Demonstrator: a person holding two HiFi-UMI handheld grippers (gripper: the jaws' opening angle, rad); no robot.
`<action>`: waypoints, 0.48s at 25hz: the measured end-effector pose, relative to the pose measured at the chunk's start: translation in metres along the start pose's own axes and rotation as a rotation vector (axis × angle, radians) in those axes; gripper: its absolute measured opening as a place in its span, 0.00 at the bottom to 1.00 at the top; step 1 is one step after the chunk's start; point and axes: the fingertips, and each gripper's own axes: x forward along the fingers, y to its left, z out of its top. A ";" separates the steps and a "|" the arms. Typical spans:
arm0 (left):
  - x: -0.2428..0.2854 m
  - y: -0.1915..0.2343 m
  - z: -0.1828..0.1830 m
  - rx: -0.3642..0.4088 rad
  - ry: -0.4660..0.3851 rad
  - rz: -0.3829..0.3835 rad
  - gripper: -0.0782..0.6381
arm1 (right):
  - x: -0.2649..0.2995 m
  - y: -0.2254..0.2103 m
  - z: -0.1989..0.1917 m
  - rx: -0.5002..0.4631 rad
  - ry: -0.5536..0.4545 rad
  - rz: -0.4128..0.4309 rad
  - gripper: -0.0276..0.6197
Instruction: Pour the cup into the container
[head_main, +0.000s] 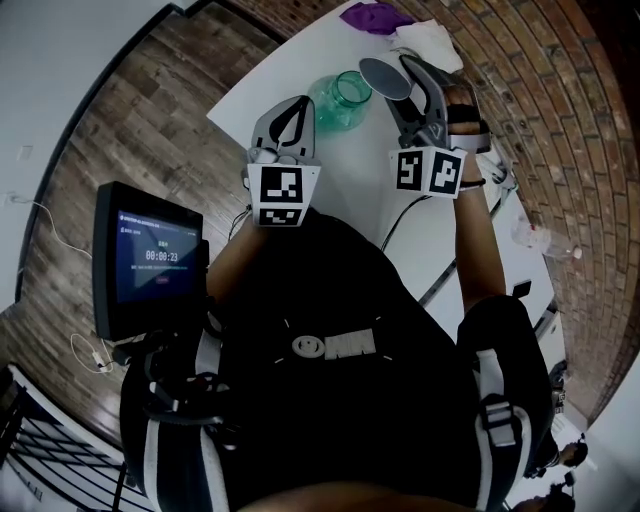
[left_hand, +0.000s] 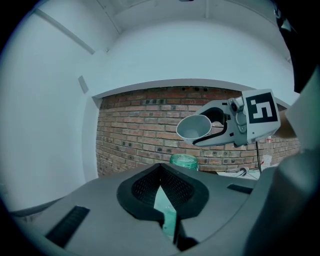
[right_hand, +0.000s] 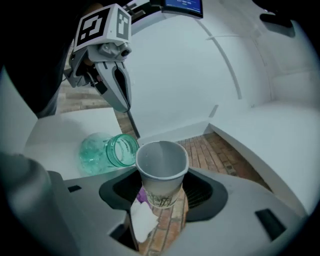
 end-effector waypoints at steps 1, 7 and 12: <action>0.000 -0.001 -0.001 0.006 0.006 -0.005 0.10 | 0.001 0.006 -0.002 0.047 0.002 0.009 0.45; 0.000 -0.010 -0.008 0.029 0.042 -0.042 0.10 | 0.002 0.031 -0.015 0.311 0.020 0.028 0.45; -0.008 -0.018 -0.012 0.056 0.066 -0.081 0.10 | -0.001 0.035 -0.014 0.576 0.006 0.020 0.45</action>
